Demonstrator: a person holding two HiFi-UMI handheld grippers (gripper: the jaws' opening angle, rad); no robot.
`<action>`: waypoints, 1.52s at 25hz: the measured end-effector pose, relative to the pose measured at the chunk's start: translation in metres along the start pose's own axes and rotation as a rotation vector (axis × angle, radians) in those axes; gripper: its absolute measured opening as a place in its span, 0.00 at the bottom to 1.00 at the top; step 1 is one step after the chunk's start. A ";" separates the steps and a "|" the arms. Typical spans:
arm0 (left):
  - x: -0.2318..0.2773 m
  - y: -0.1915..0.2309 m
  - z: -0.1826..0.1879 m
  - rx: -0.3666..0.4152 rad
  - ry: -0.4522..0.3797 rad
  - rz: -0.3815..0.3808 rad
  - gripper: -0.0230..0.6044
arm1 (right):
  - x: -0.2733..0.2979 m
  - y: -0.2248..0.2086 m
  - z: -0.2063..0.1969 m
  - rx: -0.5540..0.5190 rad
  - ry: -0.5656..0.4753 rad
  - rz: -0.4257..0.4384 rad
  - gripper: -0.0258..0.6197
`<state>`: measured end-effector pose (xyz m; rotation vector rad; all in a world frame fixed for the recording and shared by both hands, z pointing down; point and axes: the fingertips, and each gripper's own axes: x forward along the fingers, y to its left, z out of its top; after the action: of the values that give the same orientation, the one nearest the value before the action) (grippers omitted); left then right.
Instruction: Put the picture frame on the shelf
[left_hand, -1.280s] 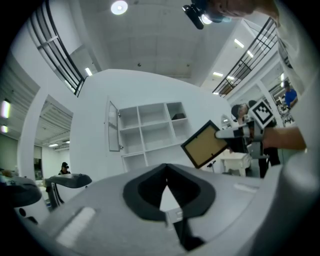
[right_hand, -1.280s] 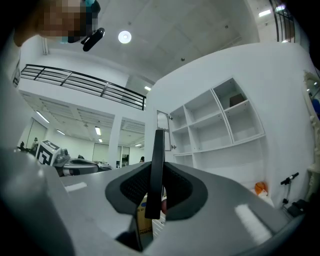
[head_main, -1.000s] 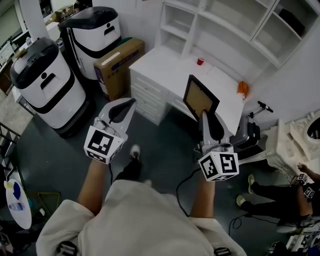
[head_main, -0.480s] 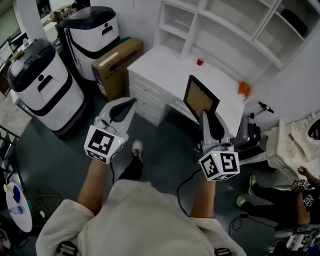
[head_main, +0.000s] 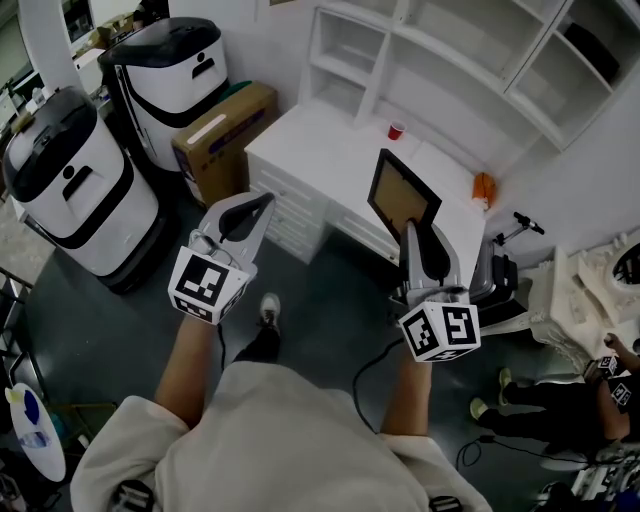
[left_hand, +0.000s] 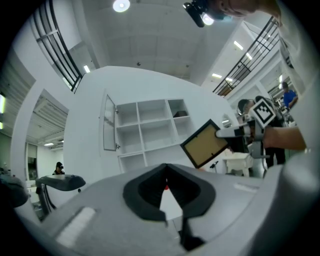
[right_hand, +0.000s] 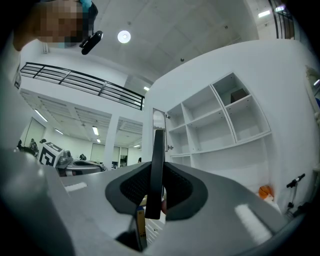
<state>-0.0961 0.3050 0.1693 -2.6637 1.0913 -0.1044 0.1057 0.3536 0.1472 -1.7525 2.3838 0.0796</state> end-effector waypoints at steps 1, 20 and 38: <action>0.006 0.005 -0.001 0.002 -0.002 -0.002 0.04 | 0.007 -0.003 -0.001 0.000 0.000 -0.002 0.15; 0.129 0.120 -0.037 -0.014 -0.001 -0.014 0.04 | 0.161 -0.055 -0.022 -0.004 0.006 -0.024 0.16; 0.201 0.199 -0.064 -0.033 0.021 -0.056 0.04 | 0.267 -0.078 -0.042 -0.010 0.052 -0.059 0.16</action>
<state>-0.0986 0.0152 0.1714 -2.7292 1.0340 -0.1258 0.0983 0.0728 0.1462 -1.8502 2.3683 0.0385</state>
